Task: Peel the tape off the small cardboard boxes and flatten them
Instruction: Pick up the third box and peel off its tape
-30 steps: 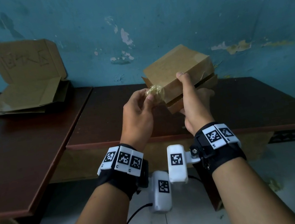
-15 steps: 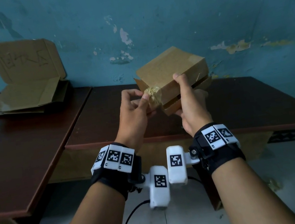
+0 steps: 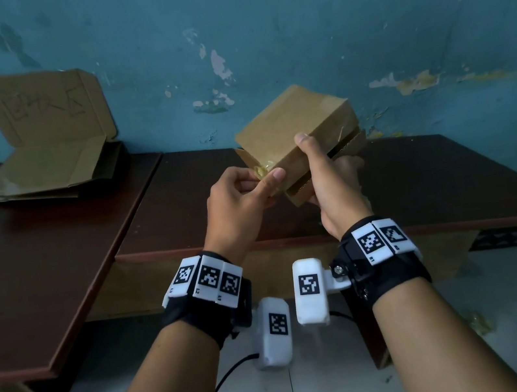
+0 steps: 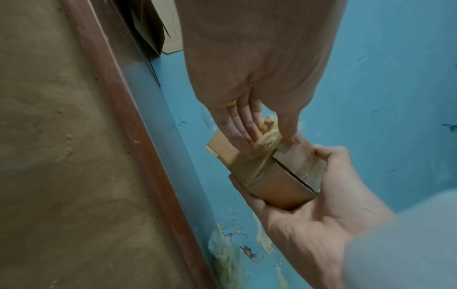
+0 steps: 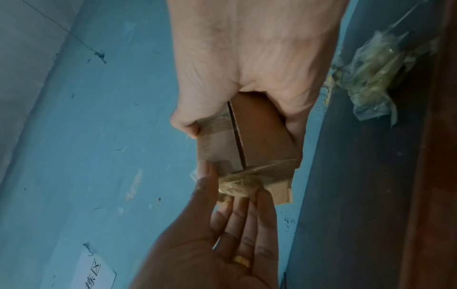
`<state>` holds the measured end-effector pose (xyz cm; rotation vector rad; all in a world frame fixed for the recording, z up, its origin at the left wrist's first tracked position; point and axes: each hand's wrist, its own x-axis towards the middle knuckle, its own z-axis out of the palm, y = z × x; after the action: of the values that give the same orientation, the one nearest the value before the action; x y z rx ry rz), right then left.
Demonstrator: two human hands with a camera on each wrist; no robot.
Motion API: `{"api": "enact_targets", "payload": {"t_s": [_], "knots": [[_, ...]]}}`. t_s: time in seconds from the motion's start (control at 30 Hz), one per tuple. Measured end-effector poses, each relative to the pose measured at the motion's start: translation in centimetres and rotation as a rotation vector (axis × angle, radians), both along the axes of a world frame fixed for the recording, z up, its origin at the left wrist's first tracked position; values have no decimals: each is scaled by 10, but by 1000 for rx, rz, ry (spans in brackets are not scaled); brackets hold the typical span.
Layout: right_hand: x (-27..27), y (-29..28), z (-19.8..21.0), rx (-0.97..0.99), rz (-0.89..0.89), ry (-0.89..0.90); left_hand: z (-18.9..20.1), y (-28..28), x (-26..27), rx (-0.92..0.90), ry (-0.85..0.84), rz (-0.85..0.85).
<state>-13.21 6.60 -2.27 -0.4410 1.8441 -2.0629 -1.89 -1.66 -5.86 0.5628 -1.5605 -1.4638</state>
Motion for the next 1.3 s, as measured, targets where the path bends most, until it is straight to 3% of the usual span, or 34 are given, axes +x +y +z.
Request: {"api": "enact_targets", "payload": {"t_s": [0.33,0.7,0.87,1.07,1.3], "knots": [[-2,-1,0,50,-47,-10,3,1,0,-171,-29,32],[-12,-4,-2,-13,-58,-70,-1,-1,1,-264,6,-187],[-15,1,0,10,-77,-85,-1,5,-1,-192,-11,-263],[-11,9,3,30,-68,-114,8,15,-1,60,24,-303],[-7,4,0,21,-53,-139,-1,4,-6,-39,18,-180]]}}
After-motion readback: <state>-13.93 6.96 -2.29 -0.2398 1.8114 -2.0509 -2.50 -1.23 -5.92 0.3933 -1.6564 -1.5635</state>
